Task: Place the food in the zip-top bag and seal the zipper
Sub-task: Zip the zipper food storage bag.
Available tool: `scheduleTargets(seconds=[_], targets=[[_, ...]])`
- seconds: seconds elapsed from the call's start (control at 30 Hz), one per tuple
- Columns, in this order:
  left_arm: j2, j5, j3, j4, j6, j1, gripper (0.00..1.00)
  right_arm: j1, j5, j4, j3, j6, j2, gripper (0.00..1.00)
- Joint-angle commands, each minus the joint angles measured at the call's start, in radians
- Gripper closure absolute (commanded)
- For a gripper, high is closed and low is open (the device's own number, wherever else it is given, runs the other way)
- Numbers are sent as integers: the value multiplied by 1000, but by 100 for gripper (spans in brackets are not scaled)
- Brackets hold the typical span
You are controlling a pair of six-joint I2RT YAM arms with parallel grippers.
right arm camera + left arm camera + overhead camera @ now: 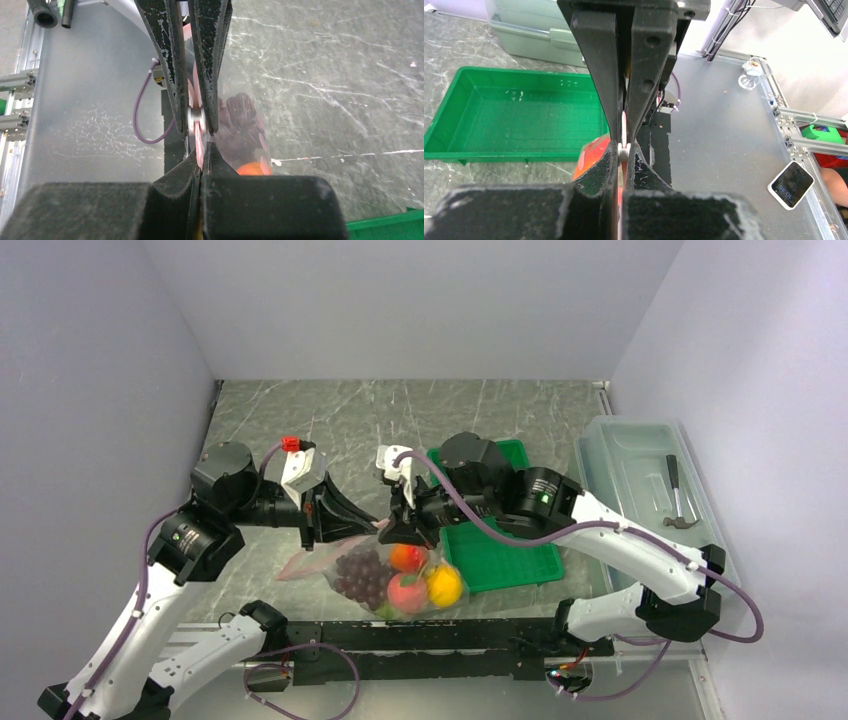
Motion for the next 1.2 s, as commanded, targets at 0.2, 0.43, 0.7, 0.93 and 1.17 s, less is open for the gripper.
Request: scheduleTargets(seconds=[0.2, 0.43, 0.7, 0.93, 1.17], targets=[[-21, 2, 3, -46, 34, 1, 100, -14, 103, 156, -4, 13, -143, 100], [-37, -37, 8, -91, 50, 1, 100, -17, 148, 156, -12, 39, -187, 100], [-58, -114, 25, -155, 69, 1, 100, -20, 191, 157, -19, 64, -239, 100], [-80, -181, 28, -202, 116, 1, 100, -23, 293, 169, -33, 90, -287, 100], [-105, -264, 17, -240, 125, 1, 100, -22, 363, 174, -43, 100, -340, 100]])
